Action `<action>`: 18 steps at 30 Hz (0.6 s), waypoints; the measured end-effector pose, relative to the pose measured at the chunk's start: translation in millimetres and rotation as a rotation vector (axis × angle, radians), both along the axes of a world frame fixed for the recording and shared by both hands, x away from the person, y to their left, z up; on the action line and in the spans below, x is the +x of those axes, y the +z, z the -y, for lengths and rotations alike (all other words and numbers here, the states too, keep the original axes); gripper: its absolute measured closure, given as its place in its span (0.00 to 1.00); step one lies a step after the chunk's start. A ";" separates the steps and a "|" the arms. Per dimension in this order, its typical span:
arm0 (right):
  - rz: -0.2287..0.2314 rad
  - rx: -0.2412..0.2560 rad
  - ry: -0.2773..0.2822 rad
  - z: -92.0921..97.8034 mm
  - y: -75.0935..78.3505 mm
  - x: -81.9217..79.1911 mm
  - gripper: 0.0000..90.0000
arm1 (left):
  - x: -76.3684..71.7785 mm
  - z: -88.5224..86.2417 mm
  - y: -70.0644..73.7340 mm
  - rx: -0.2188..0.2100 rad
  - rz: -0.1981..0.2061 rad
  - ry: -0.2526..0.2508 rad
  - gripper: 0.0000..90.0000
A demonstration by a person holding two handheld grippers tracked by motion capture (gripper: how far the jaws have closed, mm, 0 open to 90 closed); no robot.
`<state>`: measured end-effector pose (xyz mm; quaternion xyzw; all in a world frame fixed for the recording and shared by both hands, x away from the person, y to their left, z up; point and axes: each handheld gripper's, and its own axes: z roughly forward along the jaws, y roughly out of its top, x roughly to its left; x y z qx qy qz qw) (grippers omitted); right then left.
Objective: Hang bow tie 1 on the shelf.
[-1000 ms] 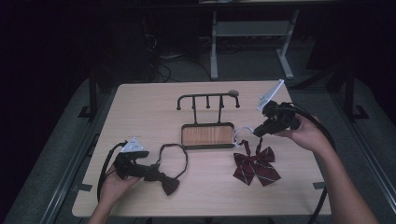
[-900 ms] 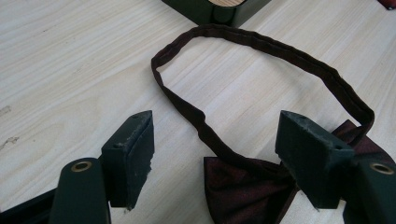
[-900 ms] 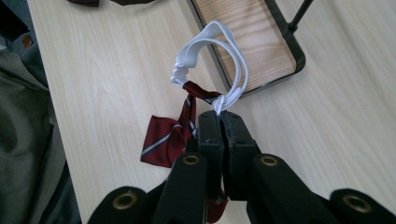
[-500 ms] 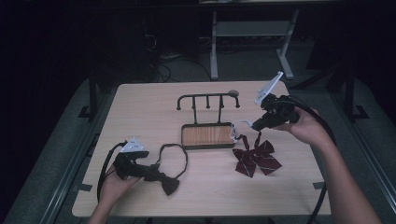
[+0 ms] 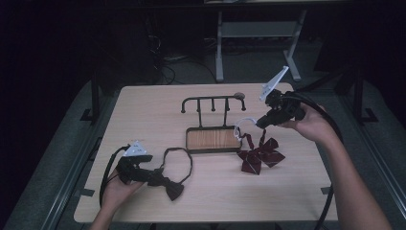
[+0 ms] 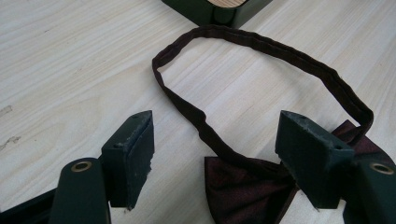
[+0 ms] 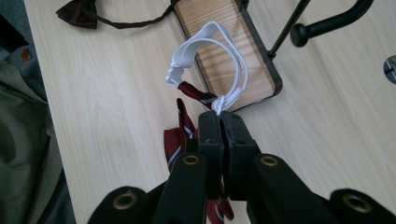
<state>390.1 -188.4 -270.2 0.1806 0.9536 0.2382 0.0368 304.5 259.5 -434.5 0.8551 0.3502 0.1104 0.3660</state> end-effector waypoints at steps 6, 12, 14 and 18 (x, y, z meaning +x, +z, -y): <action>0.006 -0.003 -0.004 -3.7 7.4 1.6 0.97 | -0.2 -0.1 0.7 0.011 0.000 -0.006 0.32; 0.012 -0.006 -0.002 -8.2 11.3 6.4 0.97 | -0.3 -0.1 0.7 0.008 0.000 -0.005 0.32; 0.012 -0.007 0.002 -9.7 12.5 8.2 0.97 | -0.3 -0.3 0.8 0.008 0.000 -0.005 0.32; 0.014 -0.013 -0.005 -12.4 16.0 12.3 0.97 | -0.2 -0.7 1.1 0.010 0.002 -0.008 0.32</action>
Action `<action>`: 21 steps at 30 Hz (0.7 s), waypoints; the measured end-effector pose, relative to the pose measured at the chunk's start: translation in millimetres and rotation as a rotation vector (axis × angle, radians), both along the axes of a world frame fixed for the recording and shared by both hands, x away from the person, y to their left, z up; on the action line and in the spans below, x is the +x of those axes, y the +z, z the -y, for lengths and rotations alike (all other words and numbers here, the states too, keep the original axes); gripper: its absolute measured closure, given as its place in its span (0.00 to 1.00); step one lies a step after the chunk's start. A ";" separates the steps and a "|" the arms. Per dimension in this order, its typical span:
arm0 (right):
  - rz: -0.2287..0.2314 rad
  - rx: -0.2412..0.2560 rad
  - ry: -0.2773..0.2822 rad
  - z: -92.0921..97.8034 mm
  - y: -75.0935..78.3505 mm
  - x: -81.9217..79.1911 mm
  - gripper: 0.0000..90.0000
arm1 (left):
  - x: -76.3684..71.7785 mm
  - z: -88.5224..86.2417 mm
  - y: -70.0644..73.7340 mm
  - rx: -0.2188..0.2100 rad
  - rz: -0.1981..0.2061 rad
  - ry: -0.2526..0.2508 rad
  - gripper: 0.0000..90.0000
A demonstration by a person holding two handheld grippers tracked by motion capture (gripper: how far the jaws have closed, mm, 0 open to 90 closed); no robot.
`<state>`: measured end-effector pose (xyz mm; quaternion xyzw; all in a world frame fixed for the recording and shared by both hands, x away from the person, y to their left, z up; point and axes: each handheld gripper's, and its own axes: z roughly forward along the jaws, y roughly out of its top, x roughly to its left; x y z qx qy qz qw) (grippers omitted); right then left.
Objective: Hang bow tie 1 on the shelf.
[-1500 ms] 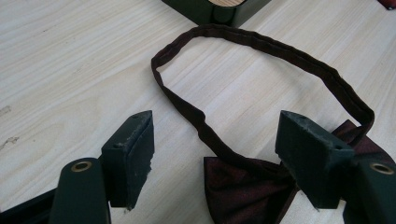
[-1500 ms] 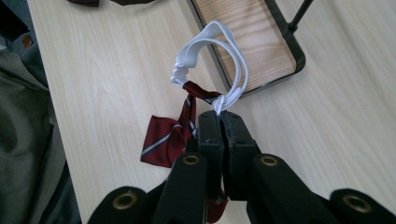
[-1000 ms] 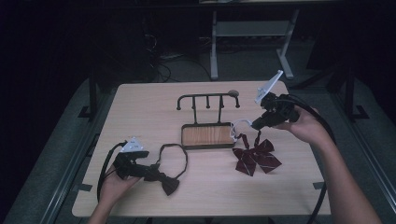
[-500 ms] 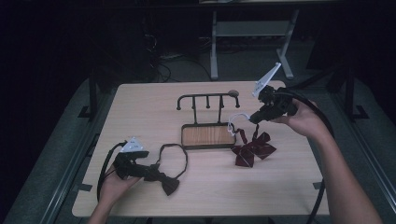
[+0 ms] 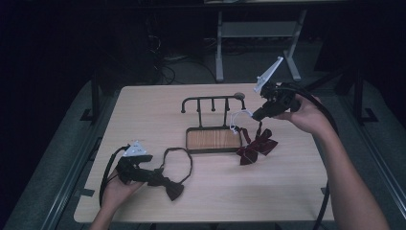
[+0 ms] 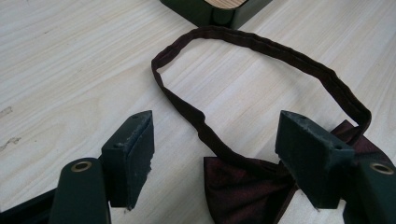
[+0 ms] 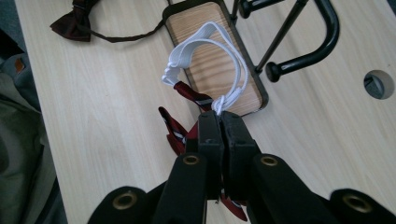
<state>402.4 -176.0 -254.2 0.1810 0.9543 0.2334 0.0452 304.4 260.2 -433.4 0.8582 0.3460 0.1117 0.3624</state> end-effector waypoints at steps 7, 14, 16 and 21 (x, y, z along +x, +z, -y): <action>-0.004 -0.002 -0.031 -0.4 3.8 9.5 0.97 | -0.2 0.2 0.3 0.000 0.003 -0.004 0.32; -0.015 -0.006 -0.076 3.6 4.2 23.2 0.97 | -0.1 0.6 -0.1 0.000 -0.001 -0.006 0.32; -0.022 -0.003 -0.091 5.7 3.3 27.6 0.97 | -0.2 0.7 -0.1 -0.002 0.001 -0.006 0.32; -0.032 -0.008 -0.112 9.3 -1.2 35.5 0.97 | -0.1 0.7 -0.2 -0.002 0.001 -0.007 0.32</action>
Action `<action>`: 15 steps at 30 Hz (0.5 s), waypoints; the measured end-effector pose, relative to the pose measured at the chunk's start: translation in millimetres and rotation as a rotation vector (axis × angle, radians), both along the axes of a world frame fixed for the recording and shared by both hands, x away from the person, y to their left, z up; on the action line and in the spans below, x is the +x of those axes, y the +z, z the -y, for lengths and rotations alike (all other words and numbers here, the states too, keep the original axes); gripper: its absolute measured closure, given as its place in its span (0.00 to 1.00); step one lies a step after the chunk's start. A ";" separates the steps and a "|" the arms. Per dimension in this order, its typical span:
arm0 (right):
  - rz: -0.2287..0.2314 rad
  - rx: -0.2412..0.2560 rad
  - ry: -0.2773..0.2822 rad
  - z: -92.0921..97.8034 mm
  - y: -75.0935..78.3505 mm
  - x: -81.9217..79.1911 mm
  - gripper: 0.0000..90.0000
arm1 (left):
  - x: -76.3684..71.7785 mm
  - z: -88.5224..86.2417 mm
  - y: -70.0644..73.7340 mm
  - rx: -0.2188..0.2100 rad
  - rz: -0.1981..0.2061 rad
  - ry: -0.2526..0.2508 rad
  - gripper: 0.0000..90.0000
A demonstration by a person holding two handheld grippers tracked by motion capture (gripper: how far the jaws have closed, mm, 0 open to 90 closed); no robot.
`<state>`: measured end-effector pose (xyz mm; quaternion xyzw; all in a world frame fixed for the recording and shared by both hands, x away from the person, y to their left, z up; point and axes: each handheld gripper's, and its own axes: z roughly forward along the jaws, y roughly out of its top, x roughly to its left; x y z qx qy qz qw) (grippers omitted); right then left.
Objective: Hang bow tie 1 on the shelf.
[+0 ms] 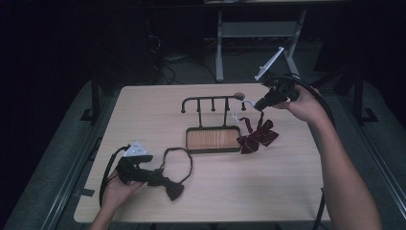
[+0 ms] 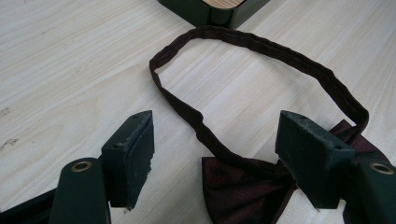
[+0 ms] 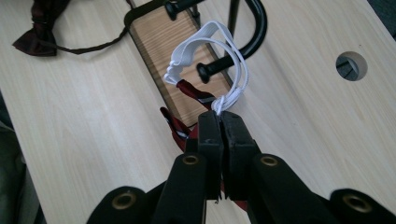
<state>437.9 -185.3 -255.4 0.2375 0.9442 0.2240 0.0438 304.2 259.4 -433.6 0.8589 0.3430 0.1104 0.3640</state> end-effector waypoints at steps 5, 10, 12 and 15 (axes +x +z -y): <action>-0.006 0.018 -0.022 3.6 -2.5 6.7 0.97 | 0.0 0.5 0.2 0.005 0.001 -0.005 0.32; -0.013 0.018 -0.033 4.7 -4.9 10.6 0.96 | 0.0 0.7 0.2 0.004 -0.003 -0.006 0.32; -0.018 0.015 -0.038 4.5 -6.0 11.6 0.96 | 0.0 0.8 0.3 0.003 0.002 -0.006 0.32; -0.019 0.014 -0.040 3.9 -7.2 12.8 0.96 | -0.1 0.9 0.5 0.003 0.003 -0.007 0.32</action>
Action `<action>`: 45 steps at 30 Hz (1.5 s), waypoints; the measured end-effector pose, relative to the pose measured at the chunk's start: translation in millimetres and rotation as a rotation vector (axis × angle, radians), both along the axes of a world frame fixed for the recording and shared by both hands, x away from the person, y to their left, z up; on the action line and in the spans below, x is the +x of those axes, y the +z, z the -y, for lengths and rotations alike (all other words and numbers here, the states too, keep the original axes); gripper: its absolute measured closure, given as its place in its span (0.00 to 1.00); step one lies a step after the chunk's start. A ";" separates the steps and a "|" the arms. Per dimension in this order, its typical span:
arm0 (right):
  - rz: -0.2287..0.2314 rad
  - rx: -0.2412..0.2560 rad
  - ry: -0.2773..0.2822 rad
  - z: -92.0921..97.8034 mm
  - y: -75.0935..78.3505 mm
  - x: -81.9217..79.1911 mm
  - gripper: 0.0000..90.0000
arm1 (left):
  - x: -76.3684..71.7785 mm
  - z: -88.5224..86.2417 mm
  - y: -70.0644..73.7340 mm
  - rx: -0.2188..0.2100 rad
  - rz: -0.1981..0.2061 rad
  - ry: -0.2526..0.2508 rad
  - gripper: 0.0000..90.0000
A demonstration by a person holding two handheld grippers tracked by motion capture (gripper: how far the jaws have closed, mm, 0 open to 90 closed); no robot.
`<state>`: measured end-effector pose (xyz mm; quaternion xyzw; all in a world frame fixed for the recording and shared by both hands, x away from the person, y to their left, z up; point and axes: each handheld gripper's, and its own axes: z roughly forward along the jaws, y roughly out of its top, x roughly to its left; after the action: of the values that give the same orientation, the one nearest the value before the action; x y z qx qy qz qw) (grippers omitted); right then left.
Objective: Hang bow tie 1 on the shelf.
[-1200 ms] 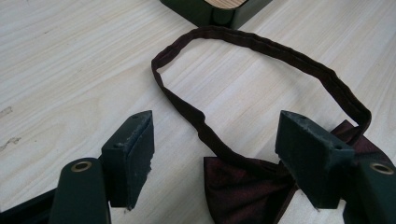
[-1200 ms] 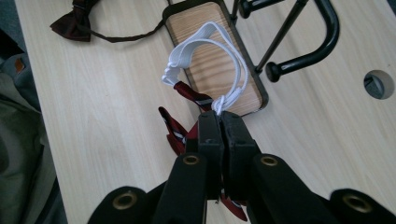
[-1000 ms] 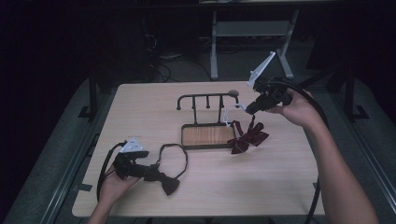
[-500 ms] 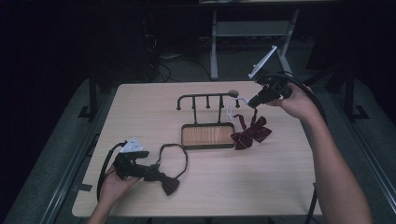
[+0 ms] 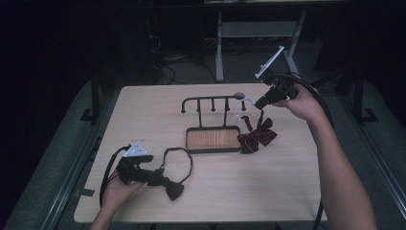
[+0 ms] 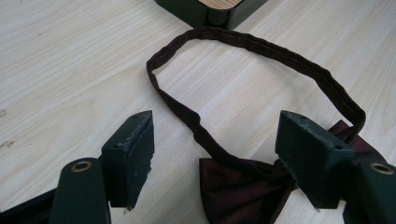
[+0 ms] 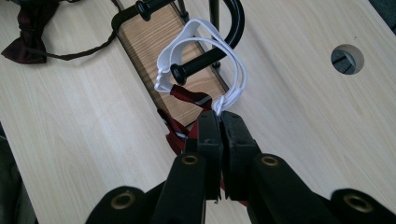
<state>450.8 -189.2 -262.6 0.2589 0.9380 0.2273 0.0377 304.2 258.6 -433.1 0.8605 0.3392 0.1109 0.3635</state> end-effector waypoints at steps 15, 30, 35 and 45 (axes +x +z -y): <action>-0.012 -0.001 -0.004 2.3 -6.1 1.2 0.92 | 0.0 0.3 -0.3 -0.001 -0.005 -0.001 0.32; -0.053 0.044 0.020 18.6 -29.2 -9.7 0.82 | 0.0 1.7 -1.6 0.000 -0.014 -0.003 0.32; -0.058 0.045 0.028 20.9 -34.4 -13.0 0.81 | 0.0 1.9 -2.1 -0.002 -0.019 -0.003 0.32; -0.060 0.061 0.039 23.0 -42.4 -22.5 0.76 | 0.4 2.1 -2.6 0.003 -0.013 -0.012 0.32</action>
<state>428.2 -212.2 -305.0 0.2484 0.9361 0.2489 -0.0026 304.6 256.4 -435.7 0.8639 0.3361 0.1036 0.3606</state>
